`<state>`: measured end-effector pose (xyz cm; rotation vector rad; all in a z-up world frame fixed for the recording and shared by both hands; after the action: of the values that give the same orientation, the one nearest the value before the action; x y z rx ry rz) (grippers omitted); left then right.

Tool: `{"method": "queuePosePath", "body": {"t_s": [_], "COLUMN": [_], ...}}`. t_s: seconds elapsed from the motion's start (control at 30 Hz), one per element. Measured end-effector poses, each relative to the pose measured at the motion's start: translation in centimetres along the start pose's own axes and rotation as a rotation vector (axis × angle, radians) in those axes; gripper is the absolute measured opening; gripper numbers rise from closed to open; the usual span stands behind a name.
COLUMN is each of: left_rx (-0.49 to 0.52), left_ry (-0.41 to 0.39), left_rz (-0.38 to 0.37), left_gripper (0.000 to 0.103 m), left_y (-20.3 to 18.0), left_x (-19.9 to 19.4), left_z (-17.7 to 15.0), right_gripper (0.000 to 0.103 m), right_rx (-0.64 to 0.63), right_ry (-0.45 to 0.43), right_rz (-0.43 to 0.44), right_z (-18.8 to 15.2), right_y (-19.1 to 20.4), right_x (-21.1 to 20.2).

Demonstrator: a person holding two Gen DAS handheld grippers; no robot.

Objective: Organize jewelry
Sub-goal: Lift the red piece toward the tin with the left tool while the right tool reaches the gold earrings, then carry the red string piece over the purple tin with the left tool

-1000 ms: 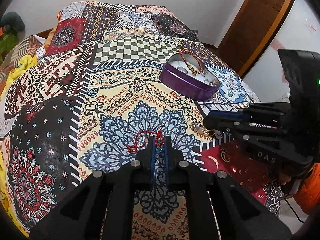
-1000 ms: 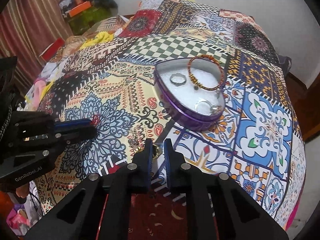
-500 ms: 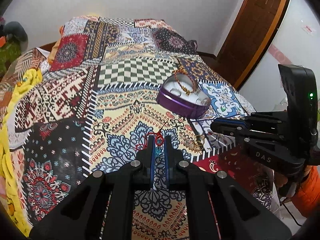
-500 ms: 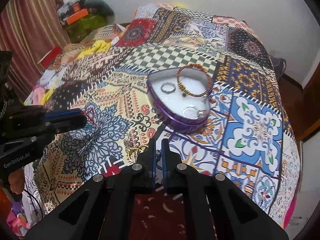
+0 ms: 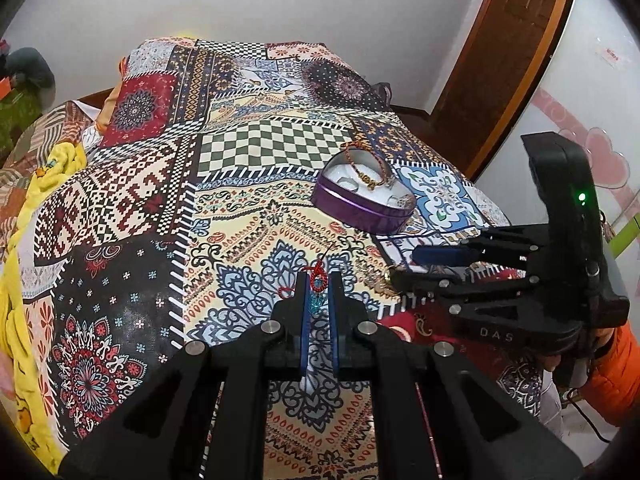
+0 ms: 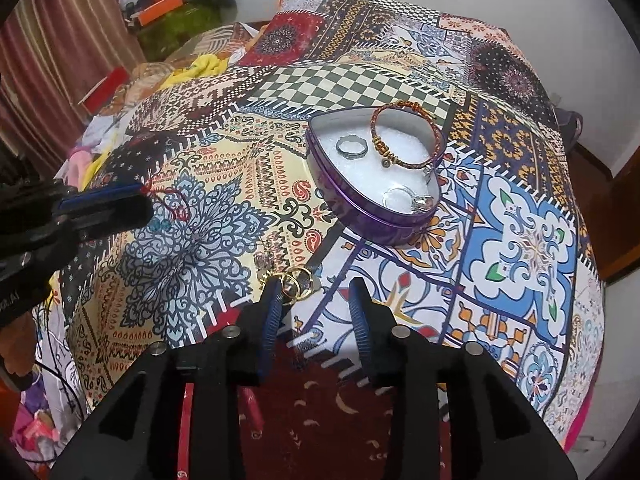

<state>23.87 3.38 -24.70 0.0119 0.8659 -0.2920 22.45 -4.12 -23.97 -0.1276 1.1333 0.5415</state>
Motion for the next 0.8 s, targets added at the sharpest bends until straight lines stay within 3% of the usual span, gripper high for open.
{"method": "queuePosePath", "body": {"t_s": [0.23,0.27,0.33,0.47,0.8], "left_rx": [-0.025,-0.025,-0.023,-0.022,0.011], "left_ry": [0.007,0.007,0.008,0.006,-0.009], "left_rz": [-0.004,-0.004,-0.005,-0.008,0.004], "left_gripper": [0.007,0.007,0.007,0.007,0.007], "left_y": [0.8,0.8,0.8,0.7,0.1], "left_x": [0.5,0.6,0.7,0.8,0.0], "left_z": [-0.4,-0.4,-0.4,-0.2,0.8], "right_gripper": [0.03,0.028,0.013,0.009,0.006], "right_rx": [-0.008,-0.01,-0.015,-0.018,0.042], "right_ry": [-0.008,-0.011,-0.005,-0.01,-0.068], "right_rz": [-0.014,-0.017,-0.007,-0.006,-0.013], "right_z": [0.3,0.3,0.2,0.2,0.7], "right_y": [0.0,-0.1,0.1,0.2,-1.2], "right_x": [0.8,0.8,0.8,0.9,-1.2]}}
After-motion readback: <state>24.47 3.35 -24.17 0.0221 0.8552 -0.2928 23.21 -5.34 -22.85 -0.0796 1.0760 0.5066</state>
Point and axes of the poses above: each gripper's, at about its wrist camera, not at the fingertips, and x roughly the way its jaws point, y to its left, z to its top, the point moved 9 cm from there along x, roughly the way its jaws point, and after that the axes turned 11 degrees about x, right-handed, at the moved point
